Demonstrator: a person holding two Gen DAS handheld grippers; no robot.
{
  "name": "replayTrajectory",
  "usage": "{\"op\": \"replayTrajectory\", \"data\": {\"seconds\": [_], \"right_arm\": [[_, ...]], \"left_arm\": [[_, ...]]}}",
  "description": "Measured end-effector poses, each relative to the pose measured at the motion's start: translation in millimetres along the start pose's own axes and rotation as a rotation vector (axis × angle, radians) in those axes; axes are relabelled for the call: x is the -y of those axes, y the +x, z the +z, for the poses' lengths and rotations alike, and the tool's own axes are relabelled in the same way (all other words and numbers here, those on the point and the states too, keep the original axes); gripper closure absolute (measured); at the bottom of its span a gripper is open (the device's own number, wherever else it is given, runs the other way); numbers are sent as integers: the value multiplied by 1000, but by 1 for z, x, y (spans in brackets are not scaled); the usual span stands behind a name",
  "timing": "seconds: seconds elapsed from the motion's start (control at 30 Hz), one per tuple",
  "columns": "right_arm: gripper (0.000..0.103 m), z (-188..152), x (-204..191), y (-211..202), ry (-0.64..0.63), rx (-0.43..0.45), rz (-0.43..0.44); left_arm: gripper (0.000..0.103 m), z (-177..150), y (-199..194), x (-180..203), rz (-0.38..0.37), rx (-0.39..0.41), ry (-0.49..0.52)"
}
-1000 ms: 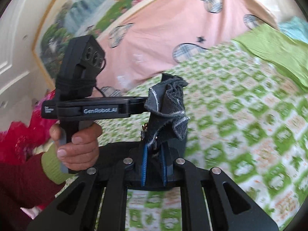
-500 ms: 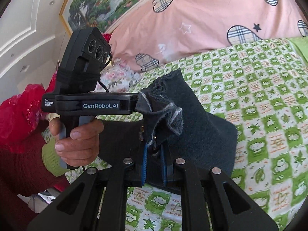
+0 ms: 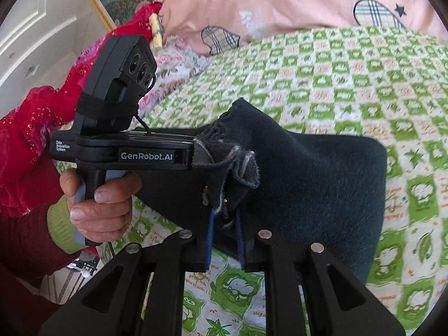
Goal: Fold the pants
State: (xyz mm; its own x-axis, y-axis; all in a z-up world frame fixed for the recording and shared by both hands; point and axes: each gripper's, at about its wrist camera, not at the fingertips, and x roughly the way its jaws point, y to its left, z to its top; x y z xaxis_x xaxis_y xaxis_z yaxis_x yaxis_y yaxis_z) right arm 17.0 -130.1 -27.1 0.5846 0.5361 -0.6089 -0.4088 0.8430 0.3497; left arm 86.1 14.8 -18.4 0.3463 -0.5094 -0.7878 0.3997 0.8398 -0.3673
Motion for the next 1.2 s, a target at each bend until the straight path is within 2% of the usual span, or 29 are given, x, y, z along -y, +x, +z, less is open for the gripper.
{"op": "replayTrajectory", "data": {"seconds": [0.13, 0.17, 0.27, 0.47, 0.6, 0.77, 1.0, 1.2], "right_arm": [[72, -2, -1, 5, 9, -27, 16], [66, -3, -2, 6, 13, -33, 28], [60, -3, -8, 6, 5, -37, 41], [60, 9, -18, 4, 0, -16, 75], [60, 19, -27, 3, -17, -1, 83], [60, 33, -38, 12, -41, -4, 91], [60, 57, -67, 36, -111, -23, 121], [57, 73, -87, 63, -146, -57, 150]], "left_arm": [[96, -11, -8, -15, 15, 13, -71], [95, -14, -12, -19, 20, 22, -87], [88, -25, -26, -29, 48, 50, -143], [85, -50, -56, -49, 98, 101, -246], [73, -66, -75, -59, 136, 133, -311], [65, -89, -102, -72, 198, 185, -395], [62, -122, -140, -105, 237, 251, -565], [62, -146, -167, -130, 265, 294, -665]]}}
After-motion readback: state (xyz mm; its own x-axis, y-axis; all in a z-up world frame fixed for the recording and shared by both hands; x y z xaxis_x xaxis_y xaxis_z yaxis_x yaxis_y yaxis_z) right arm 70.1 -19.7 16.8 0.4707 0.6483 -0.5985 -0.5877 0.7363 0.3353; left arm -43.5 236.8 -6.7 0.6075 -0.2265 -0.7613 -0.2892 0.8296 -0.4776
